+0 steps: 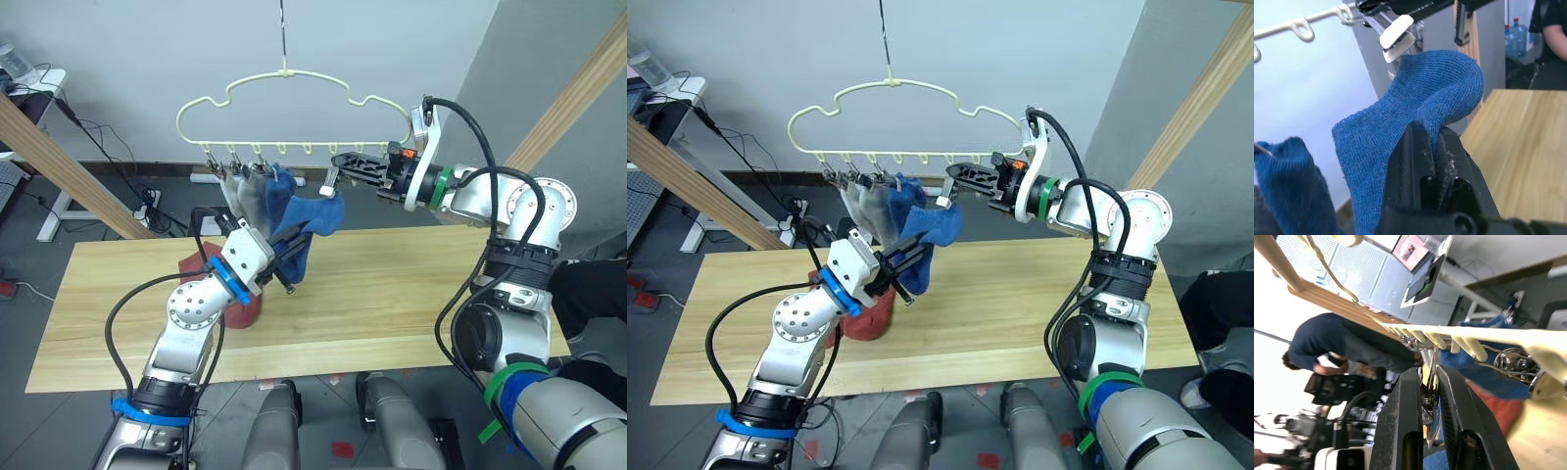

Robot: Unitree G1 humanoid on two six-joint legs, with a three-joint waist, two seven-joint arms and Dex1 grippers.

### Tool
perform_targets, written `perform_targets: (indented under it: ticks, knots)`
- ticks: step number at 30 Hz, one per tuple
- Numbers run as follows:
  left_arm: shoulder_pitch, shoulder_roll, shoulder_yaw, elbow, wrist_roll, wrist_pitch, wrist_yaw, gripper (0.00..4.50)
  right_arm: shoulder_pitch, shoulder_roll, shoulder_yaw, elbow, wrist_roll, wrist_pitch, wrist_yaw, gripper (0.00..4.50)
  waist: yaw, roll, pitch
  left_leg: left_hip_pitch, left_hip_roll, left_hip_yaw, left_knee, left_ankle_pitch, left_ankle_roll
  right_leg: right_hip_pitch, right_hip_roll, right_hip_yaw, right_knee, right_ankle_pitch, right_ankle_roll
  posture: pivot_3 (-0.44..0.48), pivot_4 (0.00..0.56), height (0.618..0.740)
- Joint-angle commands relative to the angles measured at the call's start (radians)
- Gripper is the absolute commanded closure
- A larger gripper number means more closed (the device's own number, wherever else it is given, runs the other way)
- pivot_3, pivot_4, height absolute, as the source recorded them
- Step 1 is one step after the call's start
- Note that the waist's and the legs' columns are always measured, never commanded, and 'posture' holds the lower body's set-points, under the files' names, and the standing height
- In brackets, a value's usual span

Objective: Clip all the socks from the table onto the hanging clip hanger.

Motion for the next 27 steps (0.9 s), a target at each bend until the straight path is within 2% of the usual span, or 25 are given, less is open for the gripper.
perform_targets:
  ticks: [1, 10, 27]
  knots:
    - [0.026, -0.002, 0.020, -0.063, -0.005, -0.024, 0.023, 4.49, -0.034, -0.002, -0.049, 0.021, 0.047, 0.032, -0.038, 4.07, 0.000, 0.000, 0.000, 0.000, 0.000, 0.000, 0.000, 0.000, 0.000, 0.000, 0.000, 0.000, 0.000, 0.000, 0.000, -0.013, 0.328, 0.740]
    - [0.084, 0.012, 0.026, -0.138, -0.014, -0.030, 0.030, 4.49, -0.050, -0.020, -0.067, 0.070, 0.041, 0.029, -0.070, 4.07, 0.000, 0.001, 0.001, 0.000, 0.000, 0.000, 0.000, -0.001, 0.001, 0.000, 0.000, 0.000, 0.000, 0.000, 0.000, -0.007, 0.335, 0.740]
    - [0.091, 0.013, 0.048, -0.159, -0.022, -0.023, 0.045, 4.49, -0.054, -0.028, -0.067, 0.087, 0.039, 0.020, -0.082, 4.07, 0.001, 0.001, 0.001, 0.000, 0.000, 0.000, 0.000, -0.001, 0.001, 0.000, 0.001, 0.000, -0.001, -0.001, 0.002, -0.003, 0.343, 0.740]
